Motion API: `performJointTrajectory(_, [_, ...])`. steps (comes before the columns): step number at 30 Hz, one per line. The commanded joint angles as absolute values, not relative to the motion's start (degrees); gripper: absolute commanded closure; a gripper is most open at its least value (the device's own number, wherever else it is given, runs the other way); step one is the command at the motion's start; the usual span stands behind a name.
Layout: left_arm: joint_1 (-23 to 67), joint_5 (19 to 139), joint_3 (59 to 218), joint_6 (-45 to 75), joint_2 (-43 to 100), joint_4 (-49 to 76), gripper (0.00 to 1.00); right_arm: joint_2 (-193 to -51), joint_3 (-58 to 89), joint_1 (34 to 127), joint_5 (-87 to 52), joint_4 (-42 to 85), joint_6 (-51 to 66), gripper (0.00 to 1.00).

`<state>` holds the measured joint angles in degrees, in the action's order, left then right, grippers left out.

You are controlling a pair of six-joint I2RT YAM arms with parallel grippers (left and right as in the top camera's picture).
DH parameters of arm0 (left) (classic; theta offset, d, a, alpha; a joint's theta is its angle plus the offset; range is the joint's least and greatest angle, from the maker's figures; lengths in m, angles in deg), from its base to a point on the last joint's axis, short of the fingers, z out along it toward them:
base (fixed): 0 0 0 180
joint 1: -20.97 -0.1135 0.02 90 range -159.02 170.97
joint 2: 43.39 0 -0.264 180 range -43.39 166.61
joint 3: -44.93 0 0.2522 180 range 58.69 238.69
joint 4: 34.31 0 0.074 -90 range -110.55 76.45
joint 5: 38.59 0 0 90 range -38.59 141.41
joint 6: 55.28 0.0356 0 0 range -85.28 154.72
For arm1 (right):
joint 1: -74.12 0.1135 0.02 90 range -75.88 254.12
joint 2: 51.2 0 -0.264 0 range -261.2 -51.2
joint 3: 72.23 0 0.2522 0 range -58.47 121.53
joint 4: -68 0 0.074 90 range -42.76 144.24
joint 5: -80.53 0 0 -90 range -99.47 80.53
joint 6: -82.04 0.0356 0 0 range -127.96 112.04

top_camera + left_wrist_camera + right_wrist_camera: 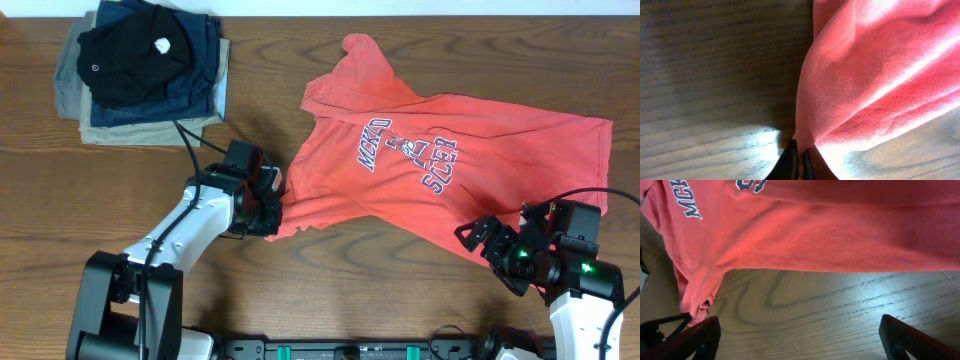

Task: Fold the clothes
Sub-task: 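Reach the left gripper to the shirt's left sleeve and grasp it, then grasp the shirt's right side with the right gripper, pulling it taut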

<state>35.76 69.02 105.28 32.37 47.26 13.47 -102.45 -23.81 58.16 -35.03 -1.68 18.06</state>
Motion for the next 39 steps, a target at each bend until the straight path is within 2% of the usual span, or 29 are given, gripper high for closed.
performJointTrajectory(1, [35.7, 68.4, 105.9, 31.5, 47.2, 13.6, 0.94, -102.1, -23.7, 58.5, -35.4, -1.9, 17.0, 0.01])
performJointTrajectory(7, [31.0, 68.2, 109.6, 26.0, 41.9, 15.7, 0.94, -102.2, -23.7, 58.5, -33.1, -2.0, 17.0, 0.01])
performJointTrajectory(13, [20.6, 68.2, 115.7, 25.8, 31.7, 20.3, 0.94, -102.2, -23.7, 58.5, -31.5, -2.0, 17.0, 0.01])
performJointTrajectory(20, [13.3, 68.2, 116.3, 24.6, 23.8, 22.9, 0.94, -104.2, -23.7, 58.5, -27.8, -2.8, 17.5, 0.01])
performJointTrajectory(27, [11.7, 68.2, 116.3, 23.4, 23.5, 24.5, 0.94, -109.9, -23.7, 58.5, -22.5, -1.7, 19.4, 0.01])
performJointTrajectory(34, [11.7, 68.2, 115.5, 23.4, 24.7, 26.2, 0.94, -117.7, -23.7, 57.3, -13.7, 5.0, 25.7, 0.01])
performJointTrajectory(39, [11.7, 68.2, 114.0, 23.4, 25.2, 26.6, 0.94, -123.1, -23.7, 54.6, -13.4, 10.6, 27.2, 0.01])
